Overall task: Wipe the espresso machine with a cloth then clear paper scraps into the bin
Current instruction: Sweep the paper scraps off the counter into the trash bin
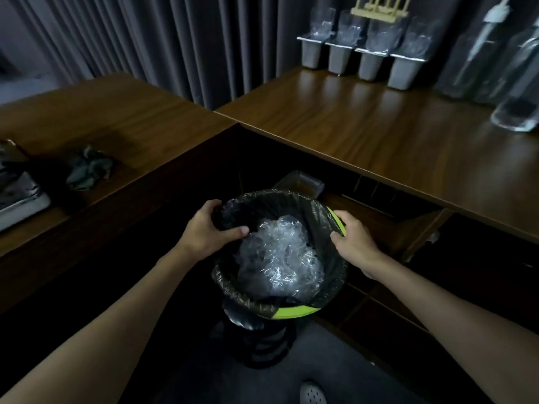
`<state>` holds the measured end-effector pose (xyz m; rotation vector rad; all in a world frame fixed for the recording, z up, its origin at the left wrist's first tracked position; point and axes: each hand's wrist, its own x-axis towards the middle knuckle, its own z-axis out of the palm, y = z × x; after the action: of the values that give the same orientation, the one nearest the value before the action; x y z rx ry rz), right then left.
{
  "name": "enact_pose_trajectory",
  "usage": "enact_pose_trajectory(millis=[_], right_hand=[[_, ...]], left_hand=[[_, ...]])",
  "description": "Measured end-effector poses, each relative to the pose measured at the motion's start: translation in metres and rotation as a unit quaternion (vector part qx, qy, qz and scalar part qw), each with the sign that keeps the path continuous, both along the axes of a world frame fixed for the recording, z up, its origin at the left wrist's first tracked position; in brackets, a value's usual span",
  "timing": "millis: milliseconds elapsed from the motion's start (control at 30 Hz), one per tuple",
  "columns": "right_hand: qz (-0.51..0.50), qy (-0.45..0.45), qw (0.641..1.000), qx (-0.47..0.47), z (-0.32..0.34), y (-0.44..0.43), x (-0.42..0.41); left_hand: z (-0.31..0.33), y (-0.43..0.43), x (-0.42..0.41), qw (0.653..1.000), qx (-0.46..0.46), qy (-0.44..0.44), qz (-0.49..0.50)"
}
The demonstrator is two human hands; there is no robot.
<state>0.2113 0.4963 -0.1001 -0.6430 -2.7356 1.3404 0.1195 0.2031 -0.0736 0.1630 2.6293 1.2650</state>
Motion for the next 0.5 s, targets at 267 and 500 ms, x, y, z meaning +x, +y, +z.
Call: enact_pose_trajectory(millis=[267, 500], right_hand=[[0.030, -0.035, 0.996, -0.070, -0.066, -0.017, -0.059], [0.082, -0.115, 0.982, -0.124, -0.111, -0.019, -0.082]], left_hand=[[-0.071, -0.027, 0.001, 0.994, -0.014, -0.062, 0.090], [-0.135, -0.023, 0.010, 0.986, 0.000, -0.125, 0.112]])
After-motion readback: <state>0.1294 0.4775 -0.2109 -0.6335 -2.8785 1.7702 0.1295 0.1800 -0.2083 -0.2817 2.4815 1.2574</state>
